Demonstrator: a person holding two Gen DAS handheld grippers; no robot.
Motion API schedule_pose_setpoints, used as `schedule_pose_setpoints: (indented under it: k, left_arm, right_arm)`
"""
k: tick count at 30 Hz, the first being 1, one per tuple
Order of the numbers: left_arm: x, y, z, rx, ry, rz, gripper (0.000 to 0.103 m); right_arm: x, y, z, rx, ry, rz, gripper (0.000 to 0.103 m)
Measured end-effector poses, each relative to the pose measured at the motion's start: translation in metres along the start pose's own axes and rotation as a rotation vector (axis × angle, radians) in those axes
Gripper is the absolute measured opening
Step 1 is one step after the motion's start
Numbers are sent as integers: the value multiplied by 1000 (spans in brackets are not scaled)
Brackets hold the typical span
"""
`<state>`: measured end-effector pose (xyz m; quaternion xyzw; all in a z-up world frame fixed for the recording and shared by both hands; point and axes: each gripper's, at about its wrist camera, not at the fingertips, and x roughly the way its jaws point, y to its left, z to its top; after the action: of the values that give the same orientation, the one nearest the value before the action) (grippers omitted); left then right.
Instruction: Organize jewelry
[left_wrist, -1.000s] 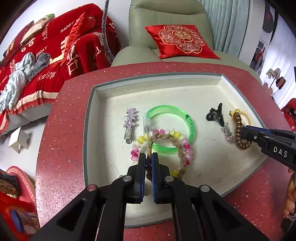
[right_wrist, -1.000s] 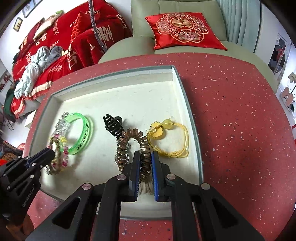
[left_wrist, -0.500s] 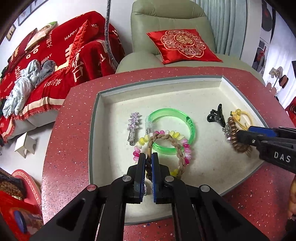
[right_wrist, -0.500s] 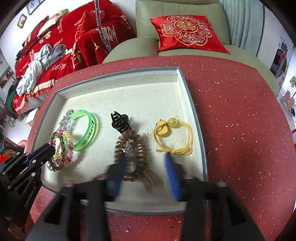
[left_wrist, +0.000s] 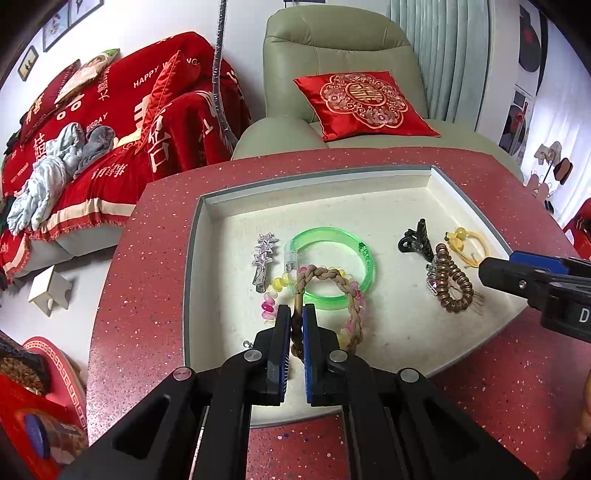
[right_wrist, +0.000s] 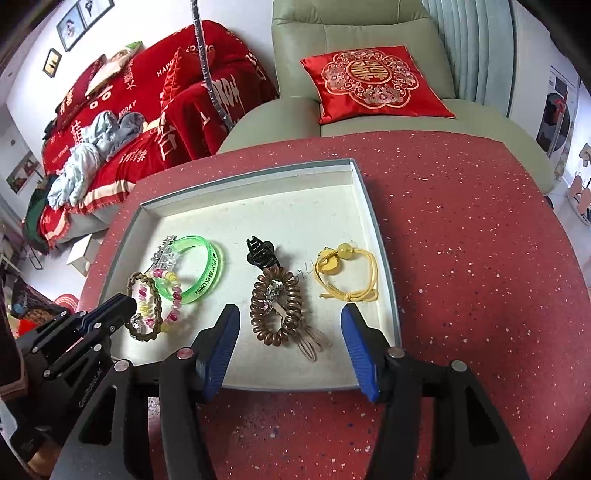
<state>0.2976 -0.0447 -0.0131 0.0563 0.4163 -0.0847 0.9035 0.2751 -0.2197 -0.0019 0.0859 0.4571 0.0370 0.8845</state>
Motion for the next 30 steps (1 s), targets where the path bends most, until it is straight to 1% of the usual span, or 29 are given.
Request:
schedule_pose_setpoints:
  k: [7, 14, 16, 17, 18, 23, 24, 26, 28, 30]
  left_arm:
    - [-11, 4, 1, -20, -23, -2, 23]
    - [-22, 10, -5, -41, -33, 12, 24]
    - [-25, 11, -8, -45, -35, 16, 24]
    - [-26, 12, -10, -48, -35, 17, 24]
    - [-28, 13, -12, -55, -33, 15, 24]
    - [-37, 17, -22, -83, -33, 8, 24]
    - [-38, 17, -24, -83, -34, 7, 24]
    - [-41, 17, -28, -83, -34, 7, 25]
    - [-43, 15, -30, -86, -31, 13, 103]
    - [-43, 15, -32, -91, -67, 62, 103]
  right_arm:
    - [-9, -1, -5, 1, -10, 4, 61]
    - [-16, -1, -12, 1, -14, 10, 61]
    - [-19, -1, -15, 1, -18, 12, 63]
    - [-20, -1, -17, 0, -21, 14, 67]
    - [-23, -1, -19, -2, -25, 17, 69]
    - [-34, 2, -31, -25, -45, 6, 70]
    - [-36, 2, -33, -29, -48, 5, 75]
    - [-39, 2, -36, -34, -58, 4, 79]
    - [-42, 2, -39, -34, -66, 2, 79]
    - [-44, 1, -42, -29, -69, 3, 79]
